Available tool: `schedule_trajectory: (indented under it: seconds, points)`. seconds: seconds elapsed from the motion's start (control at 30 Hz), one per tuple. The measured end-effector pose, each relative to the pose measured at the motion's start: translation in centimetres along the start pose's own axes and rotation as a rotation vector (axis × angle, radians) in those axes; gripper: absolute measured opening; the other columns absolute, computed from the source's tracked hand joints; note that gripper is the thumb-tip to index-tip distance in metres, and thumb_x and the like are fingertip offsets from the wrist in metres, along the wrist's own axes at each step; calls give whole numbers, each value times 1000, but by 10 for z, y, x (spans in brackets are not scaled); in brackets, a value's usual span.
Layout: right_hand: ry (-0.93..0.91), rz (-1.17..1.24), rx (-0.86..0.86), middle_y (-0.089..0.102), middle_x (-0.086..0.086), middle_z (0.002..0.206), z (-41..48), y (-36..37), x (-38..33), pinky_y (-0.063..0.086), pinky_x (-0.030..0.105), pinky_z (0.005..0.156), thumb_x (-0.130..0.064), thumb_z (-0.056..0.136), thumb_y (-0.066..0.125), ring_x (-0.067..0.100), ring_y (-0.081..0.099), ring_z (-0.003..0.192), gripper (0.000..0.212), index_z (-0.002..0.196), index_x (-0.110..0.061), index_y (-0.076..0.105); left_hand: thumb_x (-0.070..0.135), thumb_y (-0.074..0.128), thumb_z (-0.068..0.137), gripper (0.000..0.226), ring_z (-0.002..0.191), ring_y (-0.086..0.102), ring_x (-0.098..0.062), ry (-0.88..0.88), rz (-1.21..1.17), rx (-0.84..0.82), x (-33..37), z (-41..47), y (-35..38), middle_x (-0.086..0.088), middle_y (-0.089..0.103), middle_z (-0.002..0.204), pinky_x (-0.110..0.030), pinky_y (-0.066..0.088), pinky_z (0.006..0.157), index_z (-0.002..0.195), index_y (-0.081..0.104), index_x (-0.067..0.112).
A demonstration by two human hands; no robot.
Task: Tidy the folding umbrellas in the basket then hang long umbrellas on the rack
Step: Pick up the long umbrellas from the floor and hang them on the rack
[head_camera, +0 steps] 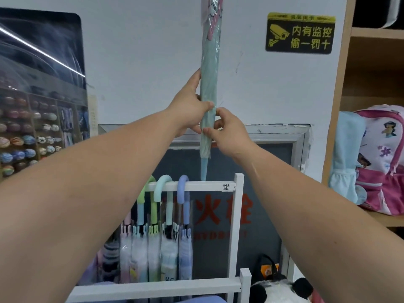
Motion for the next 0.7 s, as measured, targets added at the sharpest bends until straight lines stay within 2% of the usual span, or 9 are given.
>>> schedule_trajectory:
  seconds: [0.17, 0.27, 0.37, 0.43, 0.5, 0.6, 0.7]
  points:
    - [22, -29, -25, 66, 0, 82, -3, 13, 19, 60, 49, 77, -20, 88, 71, 23, 70, 81, 25, 106, -31, 58, 5, 55, 96, 82, 86, 75, -32, -25, -4, 12, -28, -3, 4, -14, 67, 106, -56, 62, 62, 149, 19, 55]
    - [54, -73, -133, 73, 1, 84, -14, 21, 37, 60, 44, 79, -21, 82, 76, 19, 70, 80, 29, 105, -31, 62, 5, 54, 97, 80, 91, 74, -32, -58, -22, -16, -53, -14, 14, -15, 67, 109, -57, 61, 62, 147, 21, 59]
    - [109, -74, -289, 76, 0, 97, -24, 22, 45, 59, 37, 82, -16, 82, 70, 19, 71, 95, 46, 124, -31, 61, 7, 54, 99, 78, 94, 71, -27, -77, -49, 11, -71, -25, 16, -9, 65, 111, -54, 62, 59, 147, 21, 59]
    - [176, -28, -227, 74, 0, 105, -21, 9, 47, 59, 40, 86, -16, 87, 64, 23, 69, 104, 48, 134, -25, 57, 6, 54, 100, 77, 97, 70, -26, -96, -90, 16, -80, -28, 16, -6, 65, 114, -55, 62, 60, 147, 22, 57]
    - [211, 39, -125, 70, 4, 112, -15, -1, 44, 58, 42, 88, -22, 95, 59, 24, 67, 107, 40, 135, -21, 56, 6, 55, 99, 76, 99, 70, -25, -112, -116, -13, -86, -30, 19, -4, 66, 115, -54, 62, 62, 148, 23, 54]
    - [150, 43, -60, 67, -3, 120, -4, 0, 29, 55, 39, 95, -40, 97, 58, 16, 65, 110, 40, 133, -22, 57, 5, 56, 99, 74, 99, 71, -24, -125, -143, -49, -93, -33, 28, -3, 69, 112, -54, 62, 64, 146, 27, 53]
    - [89, 36, -70, 70, -4, 117, 1, 11, 16, 54, 35, 93, -38, 97, 59, 12, 67, 107, 37, 129, -19, 61, 5, 55, 97, 70, 98, 72, -29, -117, -142, -59, -102, -34, 36, -5, 72, 108, -60, 61, 68, 139, 33, 57]
Point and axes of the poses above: each hand's wrist, its own z-axis towards the middle knuckle, its own y-axis out of the palm, x = y × z, the point moved 8 cm from there along z, towards the middle knuckle
